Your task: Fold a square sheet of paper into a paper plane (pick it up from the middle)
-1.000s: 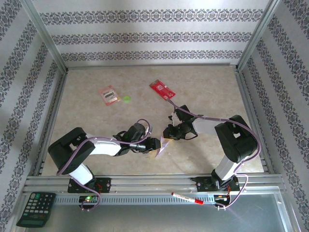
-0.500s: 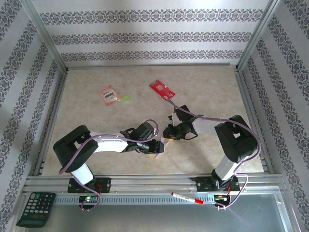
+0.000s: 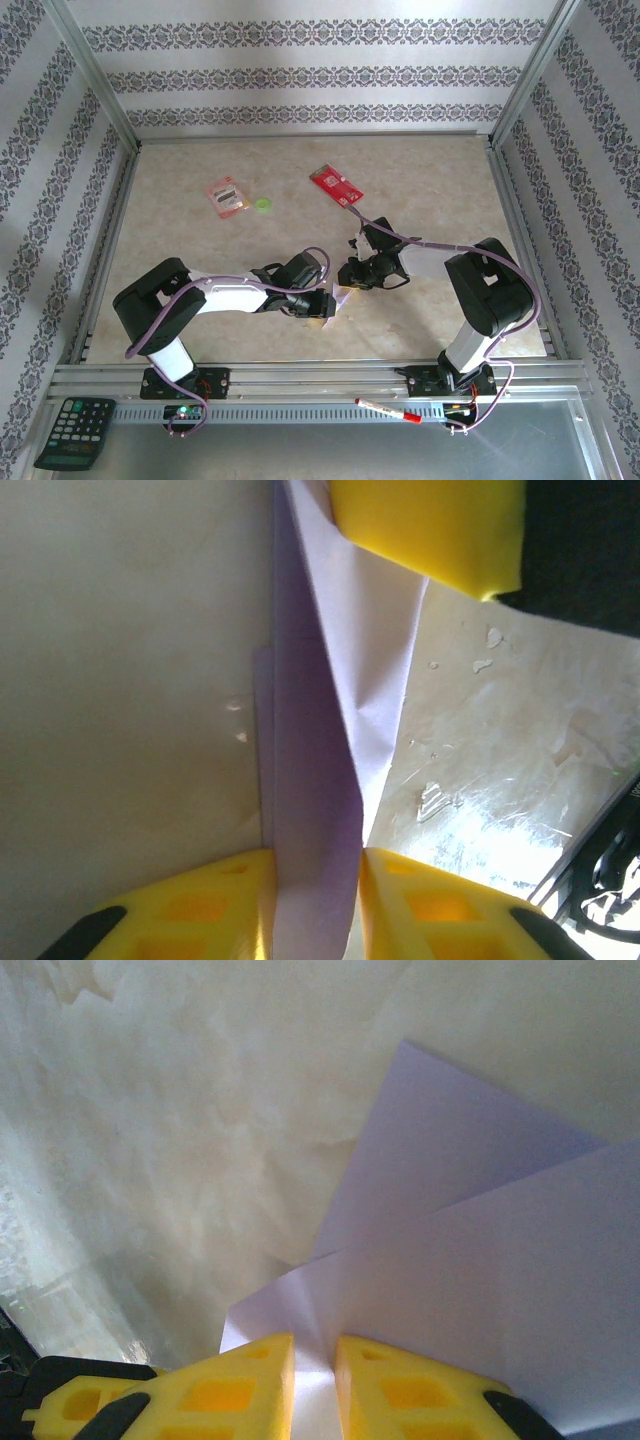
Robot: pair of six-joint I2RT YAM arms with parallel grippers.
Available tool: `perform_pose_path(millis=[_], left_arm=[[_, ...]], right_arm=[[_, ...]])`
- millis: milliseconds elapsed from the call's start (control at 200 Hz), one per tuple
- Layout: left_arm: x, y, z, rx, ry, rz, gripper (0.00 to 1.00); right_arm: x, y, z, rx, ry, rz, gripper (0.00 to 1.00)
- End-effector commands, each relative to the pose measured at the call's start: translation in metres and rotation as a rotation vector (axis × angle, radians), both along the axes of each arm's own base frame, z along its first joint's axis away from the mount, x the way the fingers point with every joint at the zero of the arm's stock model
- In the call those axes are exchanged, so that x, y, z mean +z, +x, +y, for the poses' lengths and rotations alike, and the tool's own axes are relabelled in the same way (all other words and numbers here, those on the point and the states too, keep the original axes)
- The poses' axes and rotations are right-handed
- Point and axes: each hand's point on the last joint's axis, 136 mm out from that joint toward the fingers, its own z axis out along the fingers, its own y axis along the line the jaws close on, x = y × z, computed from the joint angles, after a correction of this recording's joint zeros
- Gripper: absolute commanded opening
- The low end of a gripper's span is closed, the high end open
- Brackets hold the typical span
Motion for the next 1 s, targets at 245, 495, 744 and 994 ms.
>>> perform_pose_path(millis=[245, 495, 744, 994], left_arm=[[-0.015, -0.004, 0.003, -0.009, 0.03, 0.023, 0.2], [-0.018, -0.005, 0.007, -0.007, 0.037, 0.034, 0.19], [-0.022, -0.008, 0.011, -0.002, 0.042, 0.041, 0.18], [-0.025, -0.01, 0.013, 0.002, 0.049, 0.048, 0.17]], right_arm=[[-0.007, -0.006, -0.012, 0.001, -0.043, 0.011, 0.24], [-0.002, -0.005, -0.01, 0.004, -0.035, 0.004, 0.24], [0.013, -0.002, -0.009, 0.002, -0.01, -0.021, 0.25], [0.02, -0.006, -0.005, 0.002, 0.025, -0.018, 0.25]])
